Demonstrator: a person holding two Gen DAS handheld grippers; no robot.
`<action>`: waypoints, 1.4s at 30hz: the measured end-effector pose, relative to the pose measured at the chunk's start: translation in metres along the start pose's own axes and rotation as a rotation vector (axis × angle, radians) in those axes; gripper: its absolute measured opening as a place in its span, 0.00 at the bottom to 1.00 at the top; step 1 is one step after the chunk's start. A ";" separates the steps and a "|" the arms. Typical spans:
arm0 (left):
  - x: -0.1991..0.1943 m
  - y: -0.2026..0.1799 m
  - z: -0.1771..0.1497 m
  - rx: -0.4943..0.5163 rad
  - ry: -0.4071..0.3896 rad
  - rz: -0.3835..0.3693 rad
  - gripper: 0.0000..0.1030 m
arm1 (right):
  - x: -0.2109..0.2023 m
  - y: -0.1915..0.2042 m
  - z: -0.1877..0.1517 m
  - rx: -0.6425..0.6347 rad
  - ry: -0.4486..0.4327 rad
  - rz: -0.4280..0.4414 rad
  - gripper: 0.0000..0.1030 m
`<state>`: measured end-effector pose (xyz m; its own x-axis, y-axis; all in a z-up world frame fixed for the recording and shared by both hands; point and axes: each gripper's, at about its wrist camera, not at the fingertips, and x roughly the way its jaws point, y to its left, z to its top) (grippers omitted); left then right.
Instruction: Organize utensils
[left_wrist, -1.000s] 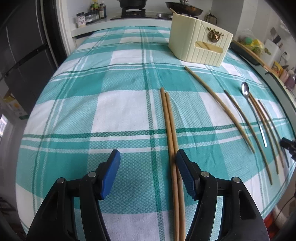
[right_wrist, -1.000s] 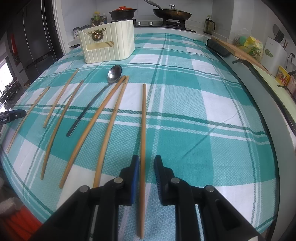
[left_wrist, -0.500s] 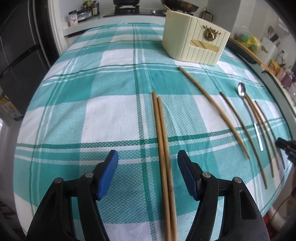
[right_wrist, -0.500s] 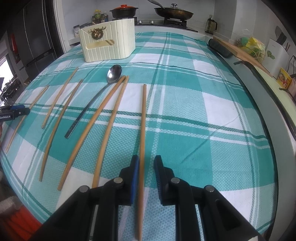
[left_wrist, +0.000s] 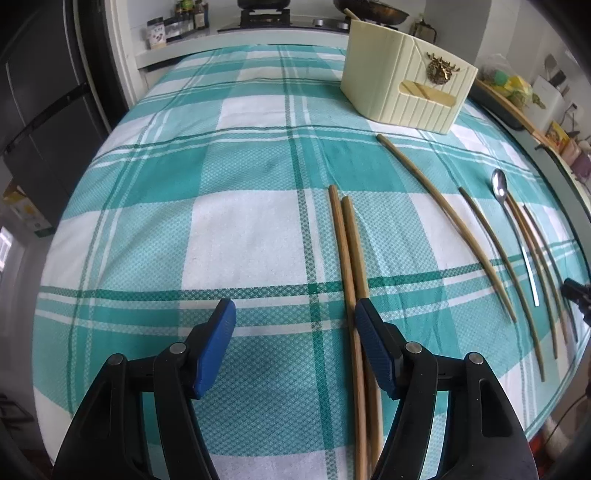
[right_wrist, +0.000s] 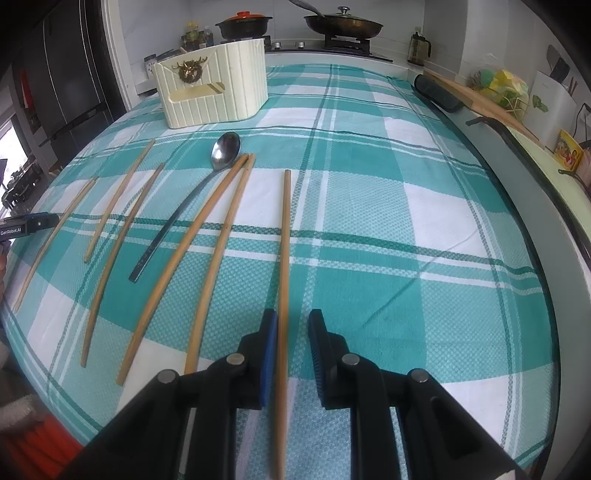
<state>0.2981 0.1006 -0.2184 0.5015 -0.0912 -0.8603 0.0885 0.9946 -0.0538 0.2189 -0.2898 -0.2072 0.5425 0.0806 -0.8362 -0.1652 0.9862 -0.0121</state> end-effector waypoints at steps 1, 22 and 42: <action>0.002 -0.003 0.000 0.019 0.009 0.012 0.68 | 0.000 0.000 0.000 0.000 -0.001 0.001 0.18; 0.032 -0.032 0.056 0.158 0.095 -0.022 0.34 | 0.041 0.007 0.065 -0.127 0.079 0.045 0.18; -0.074 -0.023 0.092 0.017 -0.158 -0.149 0.03 | -0.017 -0.017 0.134 0.066 -0.116 0.215 0.06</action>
<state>0.3386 0.0799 -0.1071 0.6103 -0.2454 -0.7532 0.1854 0.9687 -0.1653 0.3223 -0.2882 -0.1193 0.5922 0.3021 -0.7470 -0.2352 0.9515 0.1984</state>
